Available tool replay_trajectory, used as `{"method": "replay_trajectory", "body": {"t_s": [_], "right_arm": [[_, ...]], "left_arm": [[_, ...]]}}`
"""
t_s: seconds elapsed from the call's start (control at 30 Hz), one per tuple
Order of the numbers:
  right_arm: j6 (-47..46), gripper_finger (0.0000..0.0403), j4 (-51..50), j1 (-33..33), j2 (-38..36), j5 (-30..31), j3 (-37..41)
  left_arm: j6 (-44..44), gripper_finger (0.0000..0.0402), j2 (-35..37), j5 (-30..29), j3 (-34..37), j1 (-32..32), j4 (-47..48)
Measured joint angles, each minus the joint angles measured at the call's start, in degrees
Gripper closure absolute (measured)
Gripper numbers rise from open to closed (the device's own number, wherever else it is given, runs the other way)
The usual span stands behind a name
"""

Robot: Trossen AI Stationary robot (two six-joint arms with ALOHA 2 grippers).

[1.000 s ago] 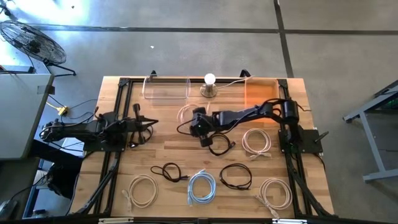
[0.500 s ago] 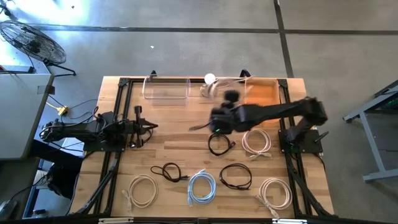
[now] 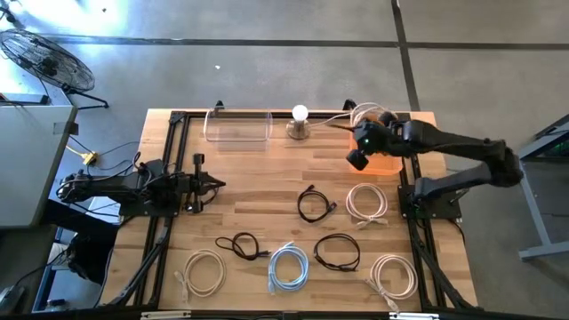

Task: Pick & Place USB Port
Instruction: Put the white HDMI cable into the orange bin, then put the black USB cable into the transparent bin

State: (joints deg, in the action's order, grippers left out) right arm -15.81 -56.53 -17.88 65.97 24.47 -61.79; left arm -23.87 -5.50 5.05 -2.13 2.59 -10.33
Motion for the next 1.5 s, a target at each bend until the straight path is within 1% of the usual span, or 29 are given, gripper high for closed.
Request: {"method": "replay_trajectory", "body": {"t_s": [0.1, 0.17, 0.23, 0.33, 0.43, 0.5, 0.57, 0.63, 0.73, 0.83, 0.93, 1.03, 1.17, 1.23, 1.33, 1.5], "right_arm": [[2.26, 0.0374, 7.81, -4.92, -1.28, -6.21, 7.54], [2.91, 0.0374, 10.76, -7.62, -1.14, -8.27, 11.65], [3.19, 0.0374, 12.32, -9.67, -0.74, -8.79, 15.10], [3.91, 0.0374, 15.17, -11.92, -0.69, -8.82, 19.28], [4.33, 0.0374, 17.29, -13.44, -0.70, -8.72, 21.74], [4.37, 0.0369, 18.47, -14.23, -0.70, -10.06, 22.82], [4.04, 0.0344, 19.87, -14.80, -0.70, -11.23, 23.40], [3.95, 0.0309, 20.96, -14.79, -0.72, -11.11, 23.34], [4.02, 0.0261, 22.97, -14.75, -0.72, -11.04, 23.34], [5.81, 0.0221, 25.02, -14.75, -0.72, -11.14, 23.34], [6.88, 0.0191, 27.60, -14.75, -0.72, -12.34, 23.34], [6.88, 0.0175, 30.89, -14.75, -0.72, -17.28, 23.34], [6.91, 0.0173, 35.34, -14.74, -0.72, -25.77, 23.34], [6.90, 0.0174, 37.01, -14.70, -0.72, -29.30, 23.34], [6.93, 0.0174, 39.10, -14.72, -0.72, -32.51, 23.32], [10.45, 0.0174, 40.52, -14.72, -0.72, -34.34, 23.29]], "left_arm": [[0.38, 0.0402, 0.00, 0.01, 0.00, 0.00, -0.02], [1.71, 0.0402, 0.00, 0.01, 0.00, 0.00, -0.02], [3.79, 0.0402, 0.00, 0.01, 0.00, 0.00, -0.12], [4.47, 0.0402, 0.00, 0.37, 0.00, 0.00, -0.65], [2.33, 0.0401, -0.02, 2.45, -0.07, 0.02, -3.37], [0.53, 0.0401, -0.02, 3.84, -1.45, 0.02, -3.57], [0.17, 0.0401, -0.05, 4.21, -3.39, 0.00, -3.12], [0.17, 0.0400, -1.31, 4.83, -5.74, 0.00, -2.40], [-0.07, 0.0388, -4.68, 5.52, -9.90, 0.00, 2.18], [-1.44, 0.0360, -10.68, 5.08, -14.05, 0.00, 3.89], [-1.68, 0.0324, -18.51, 4.96, -19.12, 0.00, 4.07], [-3.28, 0.0289, -27.82, 5.82, -25.92, 0.00, 5.28], [-5.56, 0.0258, -41.28, 6.31, -38.33, 0.00, 13.88], [-6.68, 0.0252, -47.64, 6.37, -45.09, 0.00, 19.02], [-9.13, 0.0252, -56.43, 6.34, -54.57, 0.00, 26.11], [-10.74, 0.0260, -70.33, 5.93, -67.23, 0.04, 34.80]]}}
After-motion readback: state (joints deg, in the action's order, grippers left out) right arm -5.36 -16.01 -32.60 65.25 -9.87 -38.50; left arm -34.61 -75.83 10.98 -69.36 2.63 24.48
